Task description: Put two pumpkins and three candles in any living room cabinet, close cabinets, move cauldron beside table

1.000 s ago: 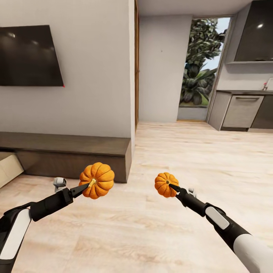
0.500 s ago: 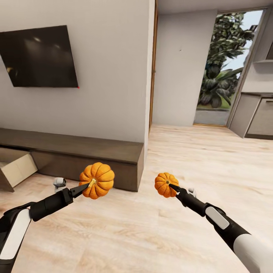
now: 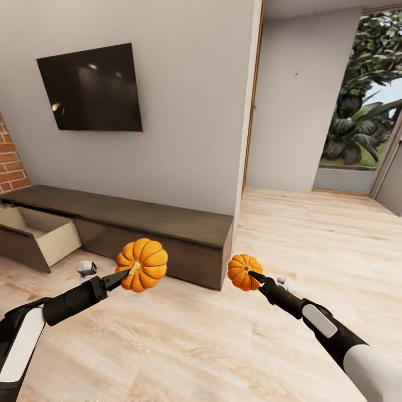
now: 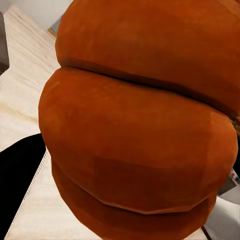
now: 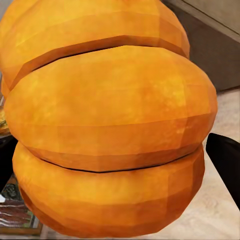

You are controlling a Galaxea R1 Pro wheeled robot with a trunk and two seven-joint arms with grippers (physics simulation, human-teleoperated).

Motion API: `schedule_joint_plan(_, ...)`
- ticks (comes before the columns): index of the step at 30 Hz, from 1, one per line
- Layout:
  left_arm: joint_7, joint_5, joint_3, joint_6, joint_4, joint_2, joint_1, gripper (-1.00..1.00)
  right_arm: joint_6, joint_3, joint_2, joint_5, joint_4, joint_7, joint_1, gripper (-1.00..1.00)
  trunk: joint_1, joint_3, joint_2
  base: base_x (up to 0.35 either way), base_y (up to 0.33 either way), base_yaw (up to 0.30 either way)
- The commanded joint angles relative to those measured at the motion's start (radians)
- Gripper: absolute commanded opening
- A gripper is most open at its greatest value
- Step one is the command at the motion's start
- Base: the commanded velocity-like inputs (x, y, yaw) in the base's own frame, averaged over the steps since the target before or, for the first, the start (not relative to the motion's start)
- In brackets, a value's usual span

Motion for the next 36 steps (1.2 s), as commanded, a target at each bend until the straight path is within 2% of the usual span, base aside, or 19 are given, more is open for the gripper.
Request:
schedule_joint_plan(1, -0.003, 0.001, 0.000, 0.005, 0.000, 0.000, -0.001, -1.00, 0.004, 0.004, -0.001, -0.014, -0.001, 0.001, -0.001, -1.00, 0.000, 0.000, 0.000, 0.001, 0.000, 0.257)
schedule_joint_plan(8, -0.003, 0.002, 0.002, 0.005, 0.000, 0.000, -0.001, -1.00, 0.004, 0.006, -0.001, -0.014, -0.001, 0.001, -0.001, -1.00, 0.000, 0.005, 0.000, 0.009, 0.000, 0.257)
schedule_joint_plan(13, -0.003, 0.002, 0.002, 0.005, 0.000, 0.001, -0.001, -1.00, 0.003, 0.006, -0.001, -0.014, -0.001, 0.001, -0.001, -1.00, 0.000, 0.009, 0.000, 0.216, 0.055, 0.223)
schedule_joint_plan(25, -0.003, 0.002, 0.003, 0.005, 0.000, 0.001, -0.001, -1.00, 0.003, 0.007, -0.001, -0.014, -0.001, -0.003, -0.001, -1.00, 0.000, 0.010, 0.000, 0.293, 0.084, 0.035)
schedule_joint_plan(36, -0.005, 0.002, 0.004, 0.005, 0.000, 0.001, -0.001, -1.00, 0.003, 0.008, -0.001, -0.013, -0.001, -0.005, -0.001, -1.00, 0.000, 0.010, 0.000, 0.031, 0.003, 0.267)
